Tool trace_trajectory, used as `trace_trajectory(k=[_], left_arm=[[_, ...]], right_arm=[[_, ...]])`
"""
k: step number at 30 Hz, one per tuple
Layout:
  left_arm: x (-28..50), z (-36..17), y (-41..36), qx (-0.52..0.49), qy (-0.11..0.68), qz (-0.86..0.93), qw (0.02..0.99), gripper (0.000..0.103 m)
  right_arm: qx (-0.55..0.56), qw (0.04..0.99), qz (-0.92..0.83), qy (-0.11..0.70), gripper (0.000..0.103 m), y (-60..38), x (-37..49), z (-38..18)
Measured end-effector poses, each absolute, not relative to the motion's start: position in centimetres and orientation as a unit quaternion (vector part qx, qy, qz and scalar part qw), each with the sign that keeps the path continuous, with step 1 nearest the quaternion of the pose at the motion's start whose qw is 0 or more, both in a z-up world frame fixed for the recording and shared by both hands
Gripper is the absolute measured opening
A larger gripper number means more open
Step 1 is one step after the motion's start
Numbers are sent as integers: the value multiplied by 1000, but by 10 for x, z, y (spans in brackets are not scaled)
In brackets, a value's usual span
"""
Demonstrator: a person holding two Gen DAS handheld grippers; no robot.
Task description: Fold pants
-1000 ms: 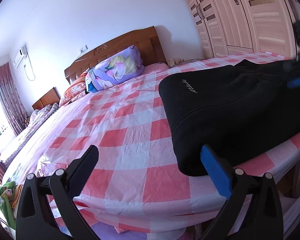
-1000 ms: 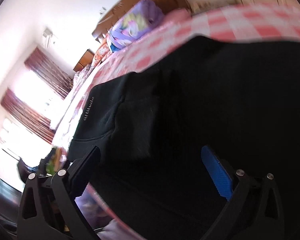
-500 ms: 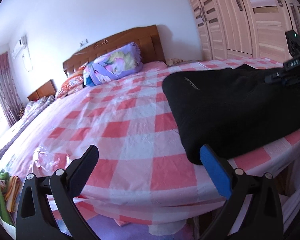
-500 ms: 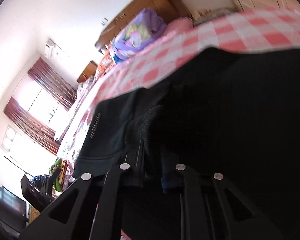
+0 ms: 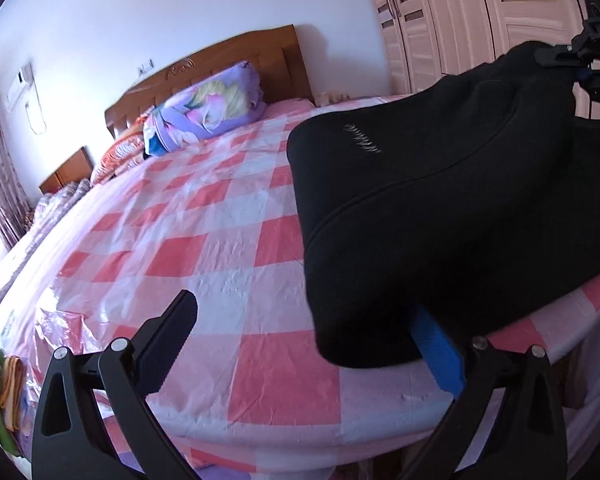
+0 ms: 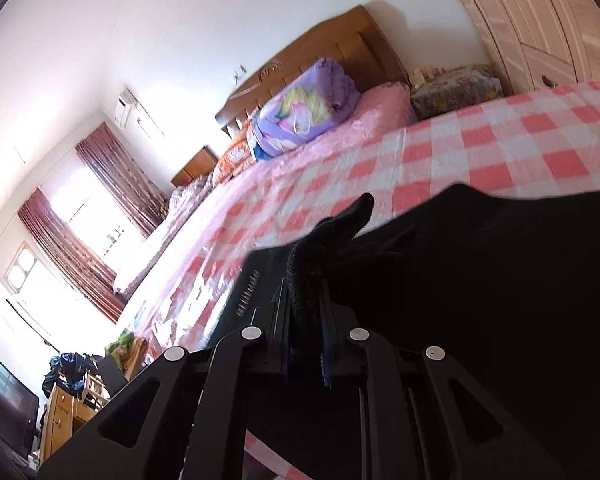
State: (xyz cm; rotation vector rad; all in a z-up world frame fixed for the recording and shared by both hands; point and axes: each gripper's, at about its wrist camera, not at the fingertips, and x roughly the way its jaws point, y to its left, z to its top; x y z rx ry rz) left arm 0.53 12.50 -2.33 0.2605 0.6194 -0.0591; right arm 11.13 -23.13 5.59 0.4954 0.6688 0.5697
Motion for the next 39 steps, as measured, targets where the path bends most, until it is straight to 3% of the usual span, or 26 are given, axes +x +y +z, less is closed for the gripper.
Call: trace_trajectory(k=[3,6,12,21,30,33,34,35,39], left_arm=[[2,-23,130,140,301,-19,943,102],[3,-17,145,90,305,-27,948,102],[11,-21,166,-12,331,-50,942,102],[6,-24,159,2,335,-38,941,102],[9,-31,164,-15,348,-47,936,102],[4,-22,155,35,351,-42,935,102],[0,-16,151,63,351,-39,934,102],[-2,-12,149,82,349,-37,933,102],[-22,24,136,158,311,-27,937,102]], right_arm=[[235,882,274,302,14,-238,104,68],[226,886,267,304,14,-245,96,64],[240,864,230,378,14,-263,101,-8],[236,870,249,353,14,-259,97,6],[255,856,232,386,15,-272,99,-33],[244,855,231,395,39,-273,97,-32],[234,857,227,398,63,-275,93,-31],[226,862,228,392,74,-277,88,-28],[184,900,189,348,84,-300,49,-5]])
